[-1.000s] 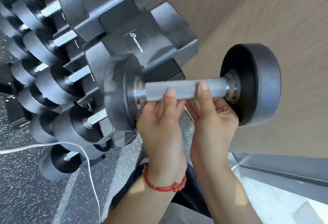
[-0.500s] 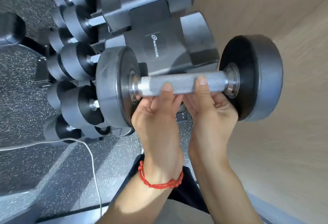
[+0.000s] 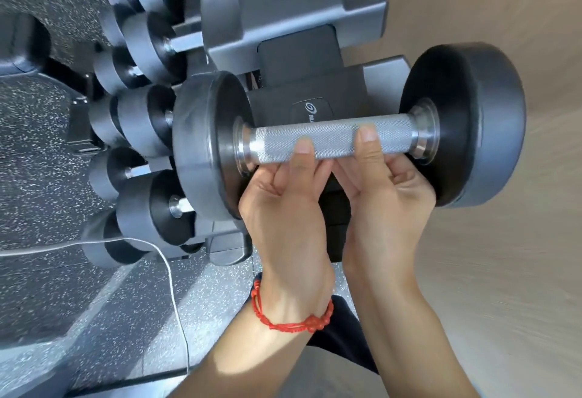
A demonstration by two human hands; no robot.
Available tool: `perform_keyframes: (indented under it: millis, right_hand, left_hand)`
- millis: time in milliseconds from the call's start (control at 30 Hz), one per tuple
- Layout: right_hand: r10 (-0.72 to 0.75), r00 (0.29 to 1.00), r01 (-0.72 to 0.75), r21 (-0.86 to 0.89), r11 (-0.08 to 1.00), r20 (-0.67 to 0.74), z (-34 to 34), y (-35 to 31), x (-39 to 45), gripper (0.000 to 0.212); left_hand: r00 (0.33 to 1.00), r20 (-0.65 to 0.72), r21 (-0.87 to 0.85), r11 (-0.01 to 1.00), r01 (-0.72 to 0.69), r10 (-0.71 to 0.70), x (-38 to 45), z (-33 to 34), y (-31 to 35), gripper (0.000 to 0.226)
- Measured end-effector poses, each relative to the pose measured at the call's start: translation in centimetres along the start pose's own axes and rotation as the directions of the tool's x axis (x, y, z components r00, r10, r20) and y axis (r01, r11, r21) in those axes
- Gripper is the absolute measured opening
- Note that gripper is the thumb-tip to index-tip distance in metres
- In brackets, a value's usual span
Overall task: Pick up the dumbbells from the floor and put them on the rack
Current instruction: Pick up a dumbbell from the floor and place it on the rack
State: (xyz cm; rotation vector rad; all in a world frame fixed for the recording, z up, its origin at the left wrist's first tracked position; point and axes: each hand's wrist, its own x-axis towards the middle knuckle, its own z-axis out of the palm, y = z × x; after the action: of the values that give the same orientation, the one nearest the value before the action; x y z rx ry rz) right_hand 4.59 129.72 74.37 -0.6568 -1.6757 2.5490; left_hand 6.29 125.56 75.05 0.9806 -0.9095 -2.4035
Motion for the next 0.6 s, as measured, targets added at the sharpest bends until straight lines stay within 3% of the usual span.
perform_keyframes:
  millis: [267,600]
  right_hand:
    - [0.058,0.998,-0.057,-0.046,0.997,0.018,1.1,0.4,2.0,0.029]
    - [0.089,0.996,-0.088,-0.071,0.994,0.016,1.8,0.5,3.0,0.038]
  left_hand:
    - [0.995,-0.067,-0.012,0.997,0.076,-0.077,2.0,0.5,-0.2,0.013]
    - [0.992,-0.094,-0.027,0.996,0.085,-0.087,3.3,1.2,-0.4,0.016]
